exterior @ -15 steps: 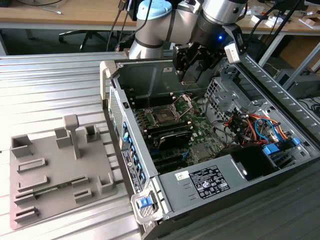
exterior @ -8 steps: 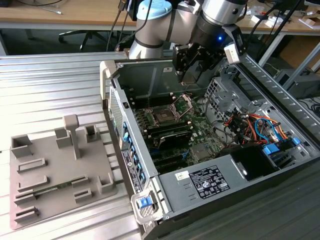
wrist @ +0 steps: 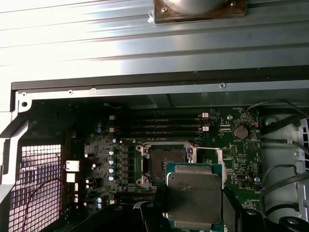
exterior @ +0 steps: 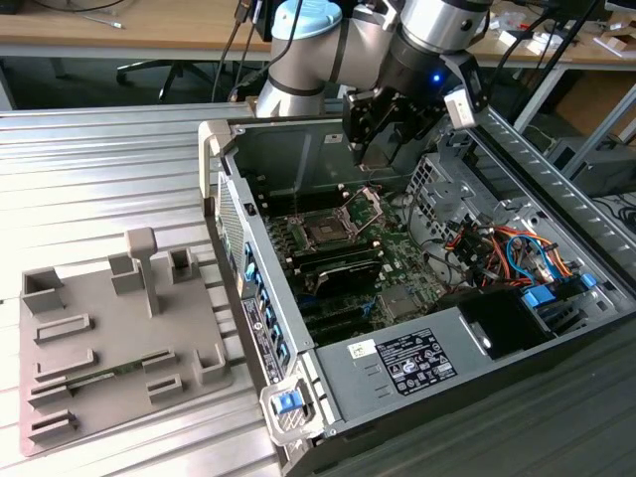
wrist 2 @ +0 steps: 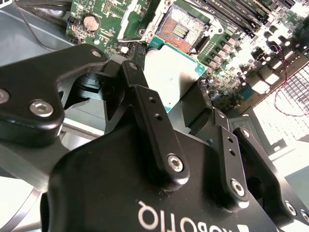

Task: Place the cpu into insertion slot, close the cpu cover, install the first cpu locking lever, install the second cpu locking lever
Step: 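Place the cpu into insertion slot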

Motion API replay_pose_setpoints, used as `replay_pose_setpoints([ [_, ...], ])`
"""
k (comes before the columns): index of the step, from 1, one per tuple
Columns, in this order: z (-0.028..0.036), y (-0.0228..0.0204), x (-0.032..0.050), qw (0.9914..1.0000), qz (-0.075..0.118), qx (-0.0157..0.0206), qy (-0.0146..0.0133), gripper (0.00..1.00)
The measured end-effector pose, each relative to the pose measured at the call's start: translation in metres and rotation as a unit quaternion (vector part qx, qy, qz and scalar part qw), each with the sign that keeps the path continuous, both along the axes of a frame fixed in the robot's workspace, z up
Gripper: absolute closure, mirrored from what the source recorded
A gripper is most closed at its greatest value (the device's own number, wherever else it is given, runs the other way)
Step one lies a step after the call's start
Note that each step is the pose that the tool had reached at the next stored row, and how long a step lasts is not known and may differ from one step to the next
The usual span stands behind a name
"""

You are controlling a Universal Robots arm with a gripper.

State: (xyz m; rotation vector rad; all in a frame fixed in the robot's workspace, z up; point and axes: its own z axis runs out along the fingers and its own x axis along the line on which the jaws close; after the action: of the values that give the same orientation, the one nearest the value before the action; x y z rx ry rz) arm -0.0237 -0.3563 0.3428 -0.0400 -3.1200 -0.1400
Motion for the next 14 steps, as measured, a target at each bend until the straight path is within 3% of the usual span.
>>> replay_pose_setpoints([
  [14, -0.0028, 0.0000, 0.0000, 1.00000, 0.000, 0.0000, 0.0000, 0.46],
])
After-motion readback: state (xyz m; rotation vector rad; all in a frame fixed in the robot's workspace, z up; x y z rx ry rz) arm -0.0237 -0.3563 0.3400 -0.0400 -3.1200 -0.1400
